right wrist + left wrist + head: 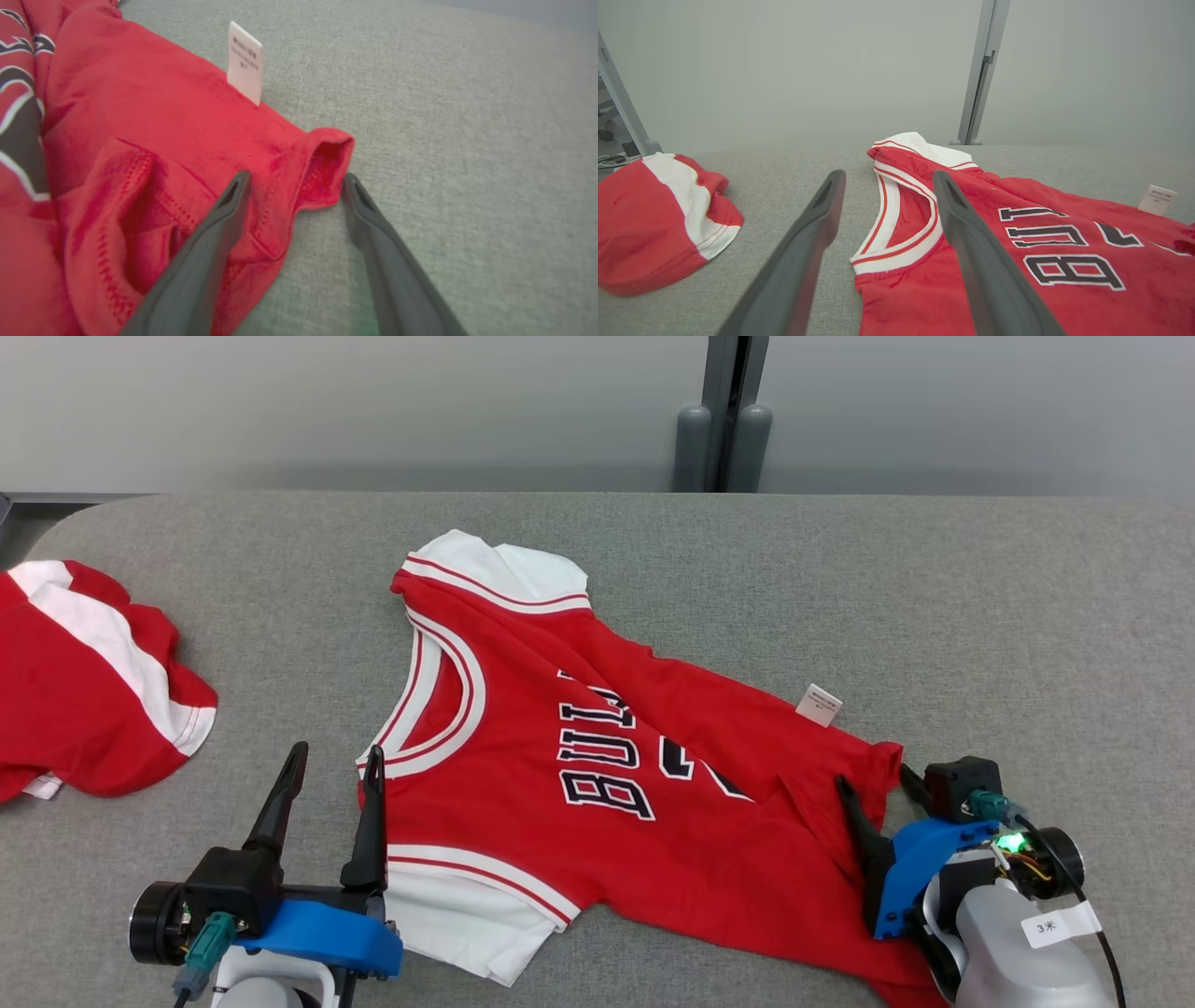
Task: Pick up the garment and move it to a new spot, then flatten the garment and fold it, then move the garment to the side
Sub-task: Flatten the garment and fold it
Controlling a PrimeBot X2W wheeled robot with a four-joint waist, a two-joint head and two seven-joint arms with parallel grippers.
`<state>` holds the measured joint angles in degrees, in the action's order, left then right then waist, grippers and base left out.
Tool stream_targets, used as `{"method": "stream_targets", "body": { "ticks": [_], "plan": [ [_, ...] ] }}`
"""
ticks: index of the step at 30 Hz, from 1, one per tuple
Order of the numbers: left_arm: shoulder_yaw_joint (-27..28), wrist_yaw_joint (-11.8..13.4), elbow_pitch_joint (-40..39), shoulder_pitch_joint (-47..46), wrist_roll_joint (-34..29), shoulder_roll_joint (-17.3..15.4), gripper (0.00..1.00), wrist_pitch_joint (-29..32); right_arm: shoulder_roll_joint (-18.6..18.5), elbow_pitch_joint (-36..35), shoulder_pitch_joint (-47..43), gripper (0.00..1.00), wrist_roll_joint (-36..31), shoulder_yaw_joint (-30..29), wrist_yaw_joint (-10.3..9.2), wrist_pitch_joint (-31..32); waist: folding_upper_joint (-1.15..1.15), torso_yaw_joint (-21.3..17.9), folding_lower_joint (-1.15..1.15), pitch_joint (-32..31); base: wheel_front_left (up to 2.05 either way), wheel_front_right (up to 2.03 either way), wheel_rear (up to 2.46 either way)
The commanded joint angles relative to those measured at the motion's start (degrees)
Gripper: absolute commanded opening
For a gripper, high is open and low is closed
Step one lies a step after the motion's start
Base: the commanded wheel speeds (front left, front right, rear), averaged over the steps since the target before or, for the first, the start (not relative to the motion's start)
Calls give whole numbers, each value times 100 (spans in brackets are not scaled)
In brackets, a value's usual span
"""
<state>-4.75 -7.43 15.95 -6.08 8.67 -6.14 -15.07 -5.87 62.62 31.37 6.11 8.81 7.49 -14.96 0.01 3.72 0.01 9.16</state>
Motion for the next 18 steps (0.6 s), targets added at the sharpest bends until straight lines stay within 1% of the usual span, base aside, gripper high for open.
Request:
{"method": "stream_targets", "body": {
  "ticks": [1, 3, 4, 5, 6, 9, 18],
  "plan": [
    [-18, -9, -9, -89, 39, -7, 100, -14, 41, 140, 124, 100, -41, 8, 1, -11, -1, 10, -1, 7, 0, 0, 0],
    [-23, -9, 0, -107, 33, -4, 100, -14, 93, 318, 164, 100, -40, 53, 2, -4, -1, 16, -1, 14, 0, 0, 0],
    [-27, -8, 8, -119, 32, -3, 100, -14, 109, 389, 195, 83, -35, 82, 2, 8, -1, 19, -1, 16, 0, 0, 0],
    [-32, -9, 16, -126, 41, -1, 100, -14, 126, 463, 228, 27, -27, 106, 2, 12, -1, 23, -1, 20, 0, 0, 0],
    [-37, -9, 19, -127, 46, 3, 100, -14, 148, 509, 264, 0, -13, 125, 2, 11, -1, 26, -1, 25, 0, 0, 0],
    [-45, -9, 19, -138, 58, 6, 100, -14, 119, 489, 445, 0, 31, 134, 1, -1, -1, 39, -1, 54, 0, 0, 0],
    [-63, -8, -4, -244, 75, -19, 100, -14, -423, 79, 1280, 0, 46, -93, 1, -19, -1, 89, -1, 216, 0, 0, 0]
  ]
}}
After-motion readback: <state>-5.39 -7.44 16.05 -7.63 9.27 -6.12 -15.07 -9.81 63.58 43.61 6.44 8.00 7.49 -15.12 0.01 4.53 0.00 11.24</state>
